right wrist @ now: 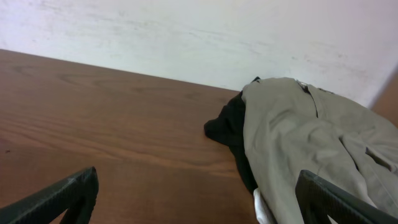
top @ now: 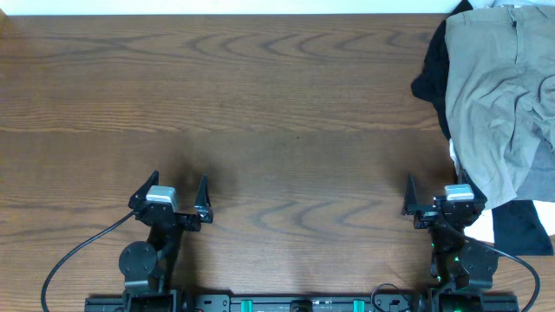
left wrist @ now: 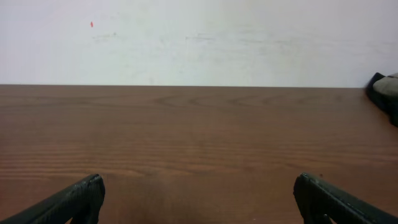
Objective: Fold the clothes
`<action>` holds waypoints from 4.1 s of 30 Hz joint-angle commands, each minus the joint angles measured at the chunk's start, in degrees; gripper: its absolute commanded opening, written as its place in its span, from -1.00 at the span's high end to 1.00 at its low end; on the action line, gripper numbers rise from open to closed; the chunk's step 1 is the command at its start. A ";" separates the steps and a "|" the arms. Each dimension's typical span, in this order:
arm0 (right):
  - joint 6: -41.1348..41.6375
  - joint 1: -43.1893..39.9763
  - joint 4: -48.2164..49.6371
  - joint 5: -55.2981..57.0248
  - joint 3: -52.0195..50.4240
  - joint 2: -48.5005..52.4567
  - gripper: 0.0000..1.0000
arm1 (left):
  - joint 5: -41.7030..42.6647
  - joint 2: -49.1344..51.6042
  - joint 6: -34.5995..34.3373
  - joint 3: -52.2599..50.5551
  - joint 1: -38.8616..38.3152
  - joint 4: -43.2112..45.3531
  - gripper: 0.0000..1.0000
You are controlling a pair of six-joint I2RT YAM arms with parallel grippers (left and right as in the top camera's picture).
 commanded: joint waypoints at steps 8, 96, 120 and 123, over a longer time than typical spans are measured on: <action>-0.59 0.57 -0.13 0.42 -0.24 -0.09 -0.98 | 0.76 0.02 0.52 -0.57 -0.22 -2.73 -0.96; 8.17 -1.44 -35.36 2.16 99.08 101.85 -0.94 | 12.39 95.30 5.05 91.32 -7.52 -52.96 -0.96; 11.67 -2.25 -24.35 29.97 99.08 125.66 -0.40 | 10.38 97.83 5.03 91.14 -8.48 -49.83 -0.96; 12.90 -2.97 -23.87 29.97 99.08 126.27 -0.22 | 10.23 97.83 5.03 91.14 -8.48 -49.86 -0.96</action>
